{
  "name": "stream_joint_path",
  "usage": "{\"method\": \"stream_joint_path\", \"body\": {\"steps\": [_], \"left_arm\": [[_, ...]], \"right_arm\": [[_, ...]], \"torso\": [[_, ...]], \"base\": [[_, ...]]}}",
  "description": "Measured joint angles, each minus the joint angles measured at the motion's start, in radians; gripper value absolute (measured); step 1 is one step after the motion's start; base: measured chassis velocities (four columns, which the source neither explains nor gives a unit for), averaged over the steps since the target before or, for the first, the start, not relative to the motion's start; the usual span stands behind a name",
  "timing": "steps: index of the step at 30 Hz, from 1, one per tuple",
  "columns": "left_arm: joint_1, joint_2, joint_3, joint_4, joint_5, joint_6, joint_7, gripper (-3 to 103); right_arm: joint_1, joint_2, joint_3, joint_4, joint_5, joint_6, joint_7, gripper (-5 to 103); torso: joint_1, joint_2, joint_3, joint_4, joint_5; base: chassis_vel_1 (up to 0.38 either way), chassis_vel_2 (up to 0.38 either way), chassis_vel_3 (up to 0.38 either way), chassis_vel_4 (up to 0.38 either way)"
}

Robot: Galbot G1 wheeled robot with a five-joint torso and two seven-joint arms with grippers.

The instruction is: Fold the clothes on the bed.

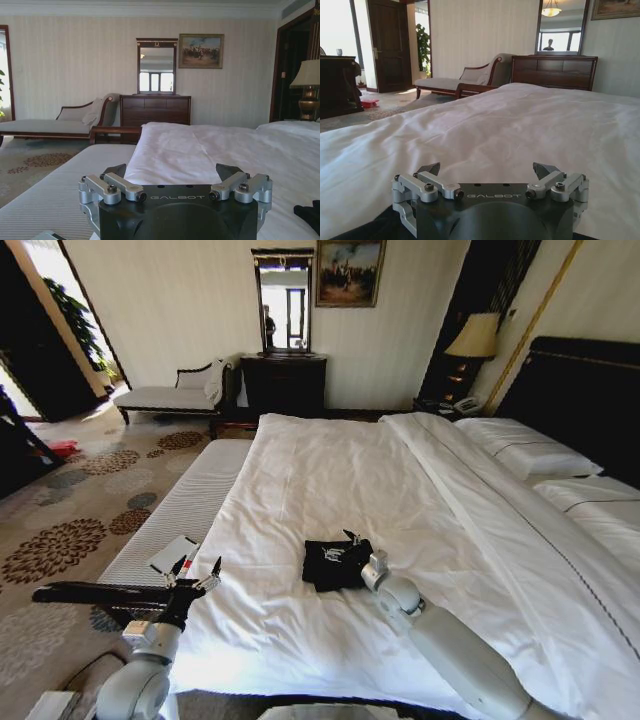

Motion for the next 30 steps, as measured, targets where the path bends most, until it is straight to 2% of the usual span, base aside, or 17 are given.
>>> {"method": "stream_joint_path", "body": {"steps": [8,11,13,15,18,22,23,25,27,29,30], "left_arm": [[0.000,0.000,0.000,0.000,0.000,0.000,0.000,100],[0.000,0.000,0.000,0.000,0.000,0.000,0.000,100],[0.000,0.000,0.000,0.000,0.000,0.000,0.000,100],[0.000,0.000,0.000,0.000,0.000,0.000,0.000,100],[0.000,0.000,0.000,0.000,0.000,0.000,0.000,100],[0.000,0.000,0.000,0.000,0.000,0.000,0.000,100],[0.000,0.000,0.000,0.000,0.000,0.000,0.000,100],[0.000,0.000,0.000,0.000,0.000,0.000,0.000,100],[0.000,0.000,0.000,0.000,0.000,0.000,0.000,100],[0.000,0.000,0.000,0.000,0.000,0.000,0.000,100],[0.000,0.000,0.000,0.000,0.000,0.000,0.000,100]], "right_arm": [[0.046,0.051,-0.052,-0.134,-0.054,0.055,-0.019,100],[0.046,0.099,-0.070,-0.190,-0.062,0.088,-0.023,100],[0.049,0.107,-0.071,-0.196,-0.062,0.091,-0.023,100],[0.072,0.122,-0.079,-0.207,-0.057,0.096,-0.016,100],[0.087,0.107,-0.080,-0.197,-0.042,0.087,-0.004,100],[0.077,0.033,-0.033,-0.115,0.047,0.048,0.033,100],[0.077,0.033,-0.033,-0.115,0.047,0.048,0.033,100],[0.050,-0.005,0.007,-0.066,0.071,0.039,0.049,100],[-0.003,-0.058,0.100,0.006,0.081,0.033,0.069,100],[-0.018,-0.068,0.125,0.021,0.081,0.033,0.072,100],[-0.063,-0.093,0.194,0.057,0.076,0.033,0.078,100]], "torso": [[0.000,0.000,0.000,-0.0003,-0.0002],[0.000,0.000,0.000,-0.0004,-0.0001],[0.000,0.000,0.000,-0.0004,0.0000],[0.000,0.000,0.000,0.0003,0.0000],[0.000,0.000,0.000,0.0003,-0.0001],[0.000,0.000,0.000,-0.0002,-0.0001],[0.000,0.000,0.000,-0.0002,-0.0001],[0.000,0.000,0.000,-0.0003,0.0000],[0.000,0.000,0.000,-0.0002,-0.0001],[0.000,0.000,0.000,-0.0002,-0.0003],[0.000,0.000,0.000,-0.0003,-0.0001]], "base": [[0.000,0.000,0.000,0.000],[0.000,0.000,0.000,0.000],[0.000,0.000,0.000,0.000],[0.000,0.000,0.000,0.000],[0.000,0.000,0.000,0.000],[0.000,0.000,0.000,0.000],[0.000,0.000,0.000,0.000],[0.000,0.000,0.000,0.000],[0.000,0.000,0.000,0.000],[0.000,0.000,0.000,0.000],[0.000,0.000,0.000,0.000]]}}
